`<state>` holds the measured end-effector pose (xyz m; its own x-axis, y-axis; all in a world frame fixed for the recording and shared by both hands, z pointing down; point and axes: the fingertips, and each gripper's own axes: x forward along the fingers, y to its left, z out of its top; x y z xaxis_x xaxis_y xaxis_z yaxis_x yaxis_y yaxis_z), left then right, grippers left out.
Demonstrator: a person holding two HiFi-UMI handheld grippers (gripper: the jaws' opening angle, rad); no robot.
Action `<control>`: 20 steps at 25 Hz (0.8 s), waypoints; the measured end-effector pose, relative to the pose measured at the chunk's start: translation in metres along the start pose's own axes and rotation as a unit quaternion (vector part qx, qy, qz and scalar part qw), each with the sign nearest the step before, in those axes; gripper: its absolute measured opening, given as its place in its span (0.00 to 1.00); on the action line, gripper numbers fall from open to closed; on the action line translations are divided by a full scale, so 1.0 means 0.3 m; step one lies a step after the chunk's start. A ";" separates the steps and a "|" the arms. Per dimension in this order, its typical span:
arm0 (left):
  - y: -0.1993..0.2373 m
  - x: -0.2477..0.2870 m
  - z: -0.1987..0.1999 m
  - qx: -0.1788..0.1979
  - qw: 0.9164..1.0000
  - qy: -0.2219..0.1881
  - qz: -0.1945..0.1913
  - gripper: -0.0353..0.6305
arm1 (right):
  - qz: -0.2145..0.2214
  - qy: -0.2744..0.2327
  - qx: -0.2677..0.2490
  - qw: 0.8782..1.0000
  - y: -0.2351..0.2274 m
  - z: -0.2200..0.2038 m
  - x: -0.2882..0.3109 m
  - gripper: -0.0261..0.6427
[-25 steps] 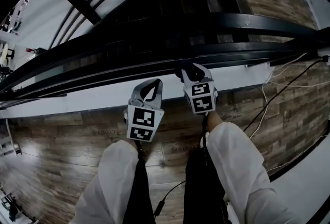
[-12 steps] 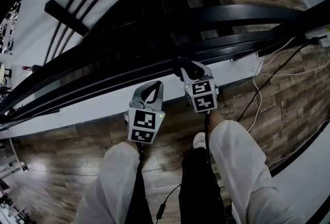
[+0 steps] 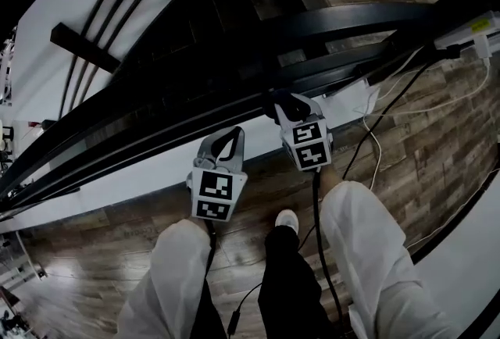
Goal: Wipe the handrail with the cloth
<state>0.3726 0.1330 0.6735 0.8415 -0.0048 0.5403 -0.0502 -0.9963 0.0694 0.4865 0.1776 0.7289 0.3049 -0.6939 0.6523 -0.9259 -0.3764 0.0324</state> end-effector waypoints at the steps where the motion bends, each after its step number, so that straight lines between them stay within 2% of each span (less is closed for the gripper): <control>1: -0.024 0.023 0.010 0.001 1.000 -0.001 -0.003 0.05 | 0.000 -0.001 -0.003 1.000 -0.022 -0.005 -0.005 0.22; 16: -0.268 0.264 0.108 0.011 0.999 -0.004 -0.041 0.05 | -0.018 -0.018 0.025 0.999 -0.340 -0.068 -0.068 0.22; 20: -0.332 0.316 0.127 0.013 0.999 -0.002 -0.051 0.05 | -0.012 -0.021 0.012 1.000 -0.396 -0.075 -0.080 0.22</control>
<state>0.4779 0.2285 0.6859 0.8434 0.0972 0.5283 0.0508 -0.9935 0.1016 0.5842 0.2528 0.7265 0.3354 -0.7094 0.6199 -0.9129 -0.4072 0.0280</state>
